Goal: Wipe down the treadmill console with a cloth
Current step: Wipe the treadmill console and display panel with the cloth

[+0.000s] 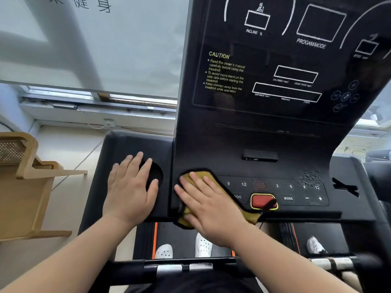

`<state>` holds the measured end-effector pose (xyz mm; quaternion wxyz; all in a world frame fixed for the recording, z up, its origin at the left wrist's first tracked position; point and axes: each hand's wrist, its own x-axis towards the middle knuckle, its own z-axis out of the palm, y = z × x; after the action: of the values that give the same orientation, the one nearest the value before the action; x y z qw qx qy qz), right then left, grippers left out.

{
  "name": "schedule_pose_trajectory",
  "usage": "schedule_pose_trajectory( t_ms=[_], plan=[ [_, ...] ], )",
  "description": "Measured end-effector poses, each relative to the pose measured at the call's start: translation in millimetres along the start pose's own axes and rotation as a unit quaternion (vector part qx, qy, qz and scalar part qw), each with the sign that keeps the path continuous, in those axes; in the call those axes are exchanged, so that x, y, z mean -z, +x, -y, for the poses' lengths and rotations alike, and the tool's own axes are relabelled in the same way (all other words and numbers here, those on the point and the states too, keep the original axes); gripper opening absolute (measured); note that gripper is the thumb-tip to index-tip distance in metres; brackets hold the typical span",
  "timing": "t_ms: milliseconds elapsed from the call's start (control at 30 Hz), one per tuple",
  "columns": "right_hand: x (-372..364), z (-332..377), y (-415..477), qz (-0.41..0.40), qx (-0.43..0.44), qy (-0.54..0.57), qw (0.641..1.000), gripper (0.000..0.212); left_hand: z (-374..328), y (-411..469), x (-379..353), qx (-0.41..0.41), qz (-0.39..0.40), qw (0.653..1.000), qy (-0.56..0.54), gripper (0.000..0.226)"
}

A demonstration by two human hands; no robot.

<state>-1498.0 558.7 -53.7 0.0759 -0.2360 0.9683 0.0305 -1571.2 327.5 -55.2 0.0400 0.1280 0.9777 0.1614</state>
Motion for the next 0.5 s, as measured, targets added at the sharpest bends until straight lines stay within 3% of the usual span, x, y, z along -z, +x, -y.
schedule_pose_trajectory(
  t_ms=[133,267,333,500],
  plan=[
    [-5,-34,-39,0.001,-0.168,0.004,0.986,0.08,1,0,0,0.002,0.001,1.0,-0.006,0.067],
    [3,-40,-26,0.02,-0.272,0.025,0.962,0.097,1,-1,0,0.0,0.0,1.0,-0.009,0.067],
    [8,-19,-1,0.009,-0.269,0.036,0.962,0.096,1,-1,0,0.001,0.003,1.0,-0.008,0.067],
    [4,31,17,-0.029,-0.113,0.041,0.992,0.077,1,-1,0,0.001,0.005,1.0,0.004,0.067]
  ],
)
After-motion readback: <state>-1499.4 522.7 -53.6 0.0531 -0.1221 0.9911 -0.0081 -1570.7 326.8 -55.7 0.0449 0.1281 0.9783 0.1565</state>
